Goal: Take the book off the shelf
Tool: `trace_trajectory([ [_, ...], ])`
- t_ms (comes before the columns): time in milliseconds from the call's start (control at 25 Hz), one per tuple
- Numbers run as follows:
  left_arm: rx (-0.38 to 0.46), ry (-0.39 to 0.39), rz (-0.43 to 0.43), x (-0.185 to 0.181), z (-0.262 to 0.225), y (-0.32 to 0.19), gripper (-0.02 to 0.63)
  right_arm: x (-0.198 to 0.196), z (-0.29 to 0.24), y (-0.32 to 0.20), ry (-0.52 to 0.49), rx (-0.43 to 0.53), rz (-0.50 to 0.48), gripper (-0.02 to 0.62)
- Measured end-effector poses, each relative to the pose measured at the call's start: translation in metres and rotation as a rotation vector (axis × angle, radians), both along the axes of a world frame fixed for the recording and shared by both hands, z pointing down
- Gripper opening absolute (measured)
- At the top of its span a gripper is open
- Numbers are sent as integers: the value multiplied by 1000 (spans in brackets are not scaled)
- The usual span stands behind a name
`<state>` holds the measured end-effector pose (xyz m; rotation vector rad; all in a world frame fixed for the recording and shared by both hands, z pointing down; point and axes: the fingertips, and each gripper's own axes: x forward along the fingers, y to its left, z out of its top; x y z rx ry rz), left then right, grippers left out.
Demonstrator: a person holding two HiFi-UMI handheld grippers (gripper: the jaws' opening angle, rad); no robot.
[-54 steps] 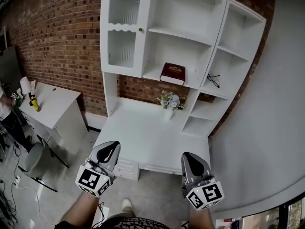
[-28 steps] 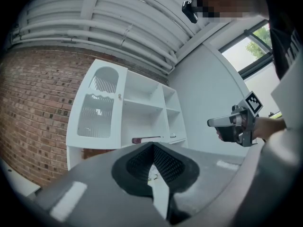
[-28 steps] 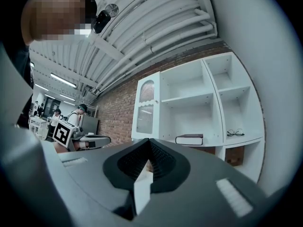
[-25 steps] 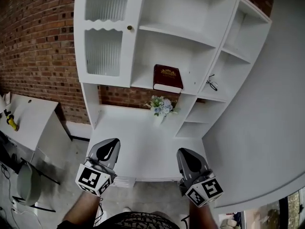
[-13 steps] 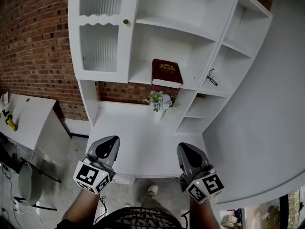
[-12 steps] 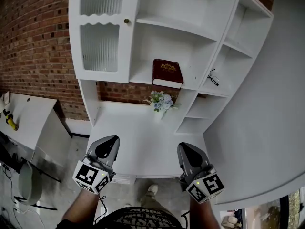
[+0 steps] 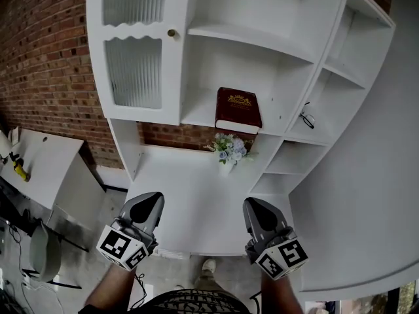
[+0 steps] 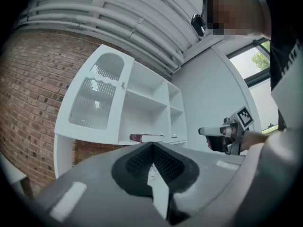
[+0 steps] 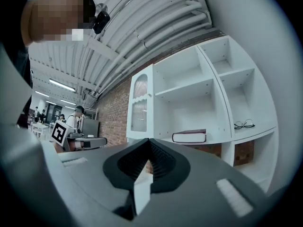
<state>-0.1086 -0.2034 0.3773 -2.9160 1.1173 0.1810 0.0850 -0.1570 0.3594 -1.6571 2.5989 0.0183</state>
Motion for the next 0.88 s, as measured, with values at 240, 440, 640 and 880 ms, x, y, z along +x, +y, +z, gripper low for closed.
trace_trajectory([
  [240,-38,30,4,14,-2,-35,1,15,2,-46,-8,0,-33,26],
  [440,-45,-7,-8,30,-1,-63,2,35,0,-74,-28,14,-28,25],
  [640,-39,-30,1,57,-5,-85,2,51,-13,-91,-41,44,-47,26],
  [880,-34,-55,-8,83,-10,-108,2,71,-31,-114,-37,71,-52,25],
])
